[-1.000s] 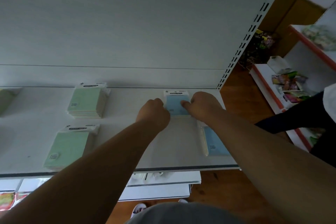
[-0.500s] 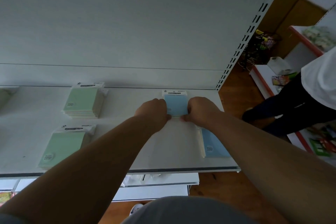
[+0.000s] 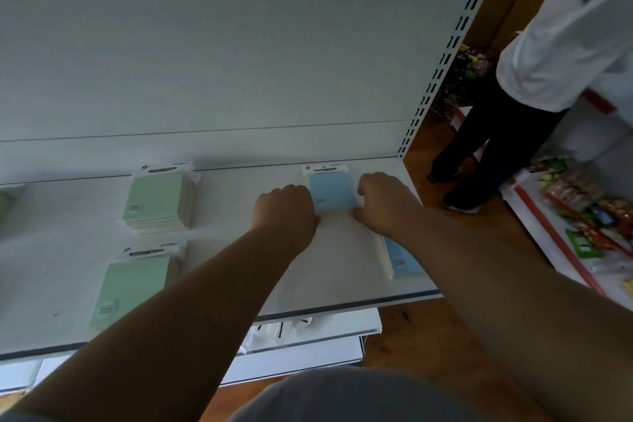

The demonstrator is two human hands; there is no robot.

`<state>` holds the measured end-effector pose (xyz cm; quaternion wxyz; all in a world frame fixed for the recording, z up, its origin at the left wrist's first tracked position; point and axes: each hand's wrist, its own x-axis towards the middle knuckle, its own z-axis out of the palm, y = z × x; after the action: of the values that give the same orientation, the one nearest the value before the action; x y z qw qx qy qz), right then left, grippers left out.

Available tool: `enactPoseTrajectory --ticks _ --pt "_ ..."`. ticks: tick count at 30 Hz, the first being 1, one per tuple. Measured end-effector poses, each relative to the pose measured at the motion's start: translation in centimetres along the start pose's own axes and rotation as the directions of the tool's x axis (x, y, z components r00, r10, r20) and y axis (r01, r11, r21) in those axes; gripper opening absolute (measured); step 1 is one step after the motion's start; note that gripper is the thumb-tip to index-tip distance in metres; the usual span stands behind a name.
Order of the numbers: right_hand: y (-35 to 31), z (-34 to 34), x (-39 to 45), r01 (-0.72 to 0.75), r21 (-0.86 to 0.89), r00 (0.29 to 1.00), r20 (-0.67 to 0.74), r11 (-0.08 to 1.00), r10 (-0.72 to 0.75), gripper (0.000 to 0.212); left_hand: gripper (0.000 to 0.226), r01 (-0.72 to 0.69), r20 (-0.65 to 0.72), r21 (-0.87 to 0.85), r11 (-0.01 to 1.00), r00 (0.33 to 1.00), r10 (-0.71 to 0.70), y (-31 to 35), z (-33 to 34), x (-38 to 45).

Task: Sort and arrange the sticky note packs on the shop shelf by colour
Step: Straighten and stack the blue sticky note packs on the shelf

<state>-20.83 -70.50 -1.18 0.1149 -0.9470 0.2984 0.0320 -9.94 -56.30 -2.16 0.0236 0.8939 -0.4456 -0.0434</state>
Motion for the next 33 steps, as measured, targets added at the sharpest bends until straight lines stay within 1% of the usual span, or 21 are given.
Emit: enactPoseTrajectory --ticks 2,5,6,8,9,11,13,14,16,18,20,21,22,25,27,28,30,31,33 --pt "0.2 0.0 -1.5 0.001 0.075 0.995 -0.1 0.997 0.006 0.036 0.04 -0.018 -0.044 0.01 1.0 0.999 0.018 0.4 0.1 -1.2" --pt "1.3 0.2 -4.2 -0.041 0.076 0.982 -0.18 0.996 0.054 0.034 0.035 -0.105 -0.097 -0.069 0.992 0.99 0.098 1.3 0.4 -2.9" --pt "1.7 0.3 -5.1 -0.066 0.064 0.977 -0.198 0.996 0.077 0.035 0.033 -0.128 -0.088 -0.128 0.983 0.989 0.118 1.9 0.5 -3.3" --pt "2.5 0.4 -6.9 -0.143 0.046 0.966 -0.213 0.989 0.15 0.037 0.03 -0.132 -0.005 -0.289 0.948 0.991 0.136 3.3 0.9 -4.1" --pt "2.9 0.4 -7.6 -0.2 0.044 0.958 -0.2 0.979 0.205 0.04 0.03 -0.107 0.05 -0.36 0.927 0.99 0.134 4.1 1.1 -4.4" --pt "3.5 0.6 -8.4 -0.318 0.051 0.938 -0.129 0.947 0.322 0.049 0.035 -0.036 0.136 -0.454 0.891 0.985 0.109 5.6 1.5 -4.6" --pt "3.9 0.8 -8.7 -0.377 0.071 0.923 -0.054 0.923 0.381 0.056 0.04 0.037 0.174 -0.501 0.865 0.983 0.059 7.0 1.6 -4.3" --pt "4.0 0.8 -8.7 -0.378 0.119 0.922 -0.035 0.918 0.385 0.054 0.04 0.086 0.175 -0.527 0.846 0.985 0.008 7.7 1.5 -4.2" --pt "4.4 1.0 -8.7 -0.363 0.295 0.924 -0.005 0.884 0.382 0.048 0.038 0.192 0.169 -0.583 0.79 0.979 -0.113 9.0 1.4 -4.2" --pt "4.7 1.0 -8.7 -0.36 0.46 0.922 0.045 0.811 0.384 0.052 0.036 0.272 0.165 -0.612 0.743 0.962 -0.217 10.1 1.3 -4.7" --pt "5.0 1.0 -8.8 -0.376 0.555 0.911 0.078 0.742 0.404 0.059 0.027 0.349 0.199 -0.632 0.692 0.936 -0.29 10.7 1.2 -5.3" --pt "5.1 1.0 -8.8 -0.371 0.588 0.913 0.089 0.719 0.398 0.059 0.018 0.378 0.212 -0.649 0.661 0.924 -0.319 10.8 1.3 -5.5" --pt "5.2 1.0 -8.9 -0.35 0.615 0.923 0.097 0.707 0.373 0.054 0.011 0.402 0.221 -0.664 0.631 0.911 -0.348 10.7 1.4 -5.8" --pt "4.5 1.2 -9.2 -0.234 0.675 0.965 0.074 0.7 0.252 0.03 0.006 0.414 0.168 -0.72 0.557 0.883 -0.439 10.2 1.3 -7.2" --pt "3.5 1.3 -9.7 -0.139 0.723 0.981 0.008 0.677 0.192 0.027 0.022 0.366 0.091 -0.802 0.472 0.856 -0.509 10.0 0.9 -8.4" --pt "2.9 1.5 -9.9 -0.084 0.735 0.986 -0.036 0.672 0.162 0.028 0.027 0.327 0.034 -0.833 0.447 0.836 -0.547 9.8 0.7 -9.0" --pt "1.9 1.8 -10.1 0.011 0.742 0.987 -0.117 0.67 0.114 0.031 0.025 0.266 -0.067 -0.849 0.456 0.803 -0.593 9.1 0.5 -9.6" --pt "1.4 2.0 -10.2 0.03 0.742 0.987 -0.129 0.67 0.098 0.031 0.024 0.257 -0.09 -0.841 0.476 0.802 -0.591 8.6 0.7 -9.8" --pt "0.8 2.4 -10.3 0.016 0.725 0.99 -0.108 0.688 0.091 0.03 0.022 0.277 -0.078 -0.792 0.544 0.838 -0.54 7.5 1.3 -10.1"
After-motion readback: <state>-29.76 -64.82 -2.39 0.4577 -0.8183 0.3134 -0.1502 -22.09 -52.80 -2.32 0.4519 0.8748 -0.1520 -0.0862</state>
